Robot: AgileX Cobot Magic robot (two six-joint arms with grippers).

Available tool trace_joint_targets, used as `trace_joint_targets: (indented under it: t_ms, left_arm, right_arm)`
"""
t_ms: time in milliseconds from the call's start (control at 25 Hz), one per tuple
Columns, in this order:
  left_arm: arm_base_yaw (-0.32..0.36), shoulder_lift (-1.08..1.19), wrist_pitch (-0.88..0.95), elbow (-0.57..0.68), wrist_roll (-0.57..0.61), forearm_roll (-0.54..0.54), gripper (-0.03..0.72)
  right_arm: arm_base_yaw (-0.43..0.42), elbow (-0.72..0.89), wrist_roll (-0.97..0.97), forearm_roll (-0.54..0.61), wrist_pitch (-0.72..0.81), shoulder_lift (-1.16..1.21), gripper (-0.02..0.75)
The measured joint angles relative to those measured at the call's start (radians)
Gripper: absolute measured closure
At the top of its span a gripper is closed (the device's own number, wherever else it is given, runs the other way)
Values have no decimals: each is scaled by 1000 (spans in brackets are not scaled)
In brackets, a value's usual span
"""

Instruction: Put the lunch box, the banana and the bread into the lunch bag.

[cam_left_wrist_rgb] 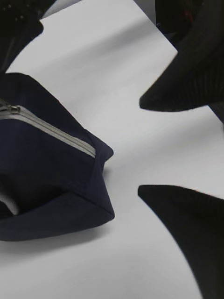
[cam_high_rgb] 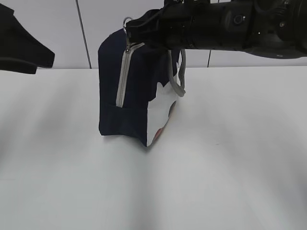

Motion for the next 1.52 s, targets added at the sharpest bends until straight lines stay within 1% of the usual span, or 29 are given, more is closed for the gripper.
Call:
trace_joint_targets:
  t_ms: [200,480,680,880,1240,1400,1520]
  left_arm:
    - [0,51,-43,0,155,-87,319]
    - [0,150,-57,0,370,-220,319]
    - [0,224,-82,0,549,-340,319]
    - [0,272,-119,0,673,-414,319]
    - [0,353,-140,0,889,-554,319]
    - [0,385,-143,0,1011,-649,319]
    - [0,397,-145,0,1081,-710,319]
  right_arm:
    - [0,0,12,0,4,0,754]
    - [0,-7,15,0,9,0,754]
    - [0,-43,17,2,61,0,754]
    - [0,-52,54,8,83,0,754]
    - [0,-52,64,10,87,0,754]
    - [0,-52,64,10,88,0,754]
    - [0,-52,64,8,88,0,754]
